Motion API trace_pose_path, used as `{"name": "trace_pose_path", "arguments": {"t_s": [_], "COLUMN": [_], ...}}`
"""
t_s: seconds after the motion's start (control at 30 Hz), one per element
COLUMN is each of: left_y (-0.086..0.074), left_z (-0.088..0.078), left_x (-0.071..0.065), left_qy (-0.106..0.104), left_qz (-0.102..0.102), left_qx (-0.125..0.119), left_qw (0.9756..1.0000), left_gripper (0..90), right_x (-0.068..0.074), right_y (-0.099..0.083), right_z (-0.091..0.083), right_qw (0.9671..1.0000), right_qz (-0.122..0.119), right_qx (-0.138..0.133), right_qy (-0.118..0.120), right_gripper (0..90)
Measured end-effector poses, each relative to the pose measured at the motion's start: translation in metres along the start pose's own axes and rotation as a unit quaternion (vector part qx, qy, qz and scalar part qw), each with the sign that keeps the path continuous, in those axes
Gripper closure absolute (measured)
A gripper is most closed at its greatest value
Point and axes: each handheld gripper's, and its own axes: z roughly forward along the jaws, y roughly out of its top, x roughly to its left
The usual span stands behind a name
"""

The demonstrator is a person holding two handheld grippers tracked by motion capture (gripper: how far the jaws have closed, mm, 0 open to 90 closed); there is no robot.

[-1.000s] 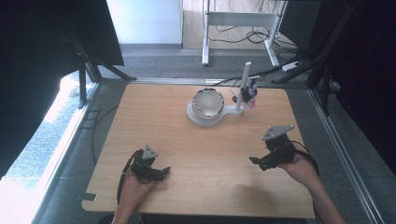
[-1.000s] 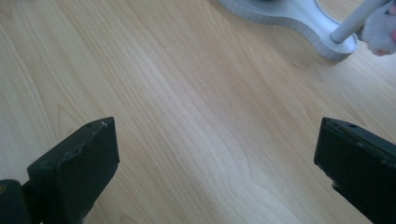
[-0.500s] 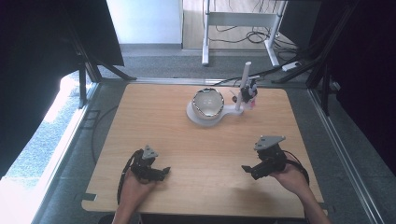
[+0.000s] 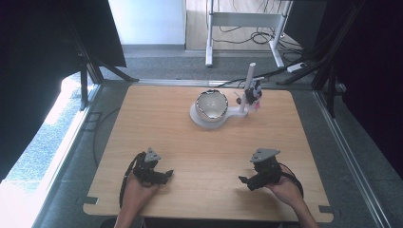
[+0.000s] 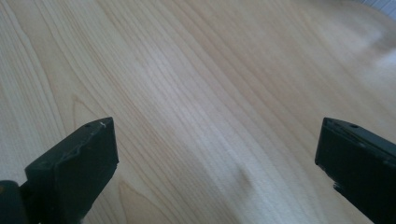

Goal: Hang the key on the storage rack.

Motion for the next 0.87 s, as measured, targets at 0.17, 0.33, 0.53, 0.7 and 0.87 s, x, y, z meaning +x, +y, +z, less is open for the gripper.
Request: {"name": "trace_pose_path", "arguments": {"t_s": [0.17, 0.33, 0.53, 0.7, 0.87], "left_y": [0.000, 0.000, 0.000, 0.000, 0.000], "left_z": [0.000, 0.000, 0.000, 0.000, 0.000], "left_x": [0.000, 0.000, 0.000, 0.000, 0.000], "left_qy": [0.000, 0.000, 0.000, 0.000, 0.000], "left_qz": [0.000, 0.000, 0.000, 0.000, 0.000], "left_qx": [0.000, 0.000, 0.000, 0.000, 0.000], "left_qw": [1.0000, 1.0000, 1.0000, 1.0000, 1.0000], "left_gripper": [7.7, 7.7, 7.7, 7.7, 7.7], "right_x": [0.005, 0.009, 0.013, 0.013, 0.013], "right_y": [-0.009, -0.017, -0.025, -0.025, -0.025], "right_z": [0.012, 0.026, 0.037, 0.037, 0.037], "right_qw": [0.9999, 0.9996, 0.9985, 0.9985, 0.9985], "right_qz": [0.005, 0.014, 0.033, 0.034, 0.036], "right_qx": [-0.001, -0.007, -0.023, -0.023, -0.023], "right_qy": [0.011, 0.022, 0.036, 0.035, 0.033], "right_gripper": [0.0, 0.0, 0.0, 0.0, 0.0]}}
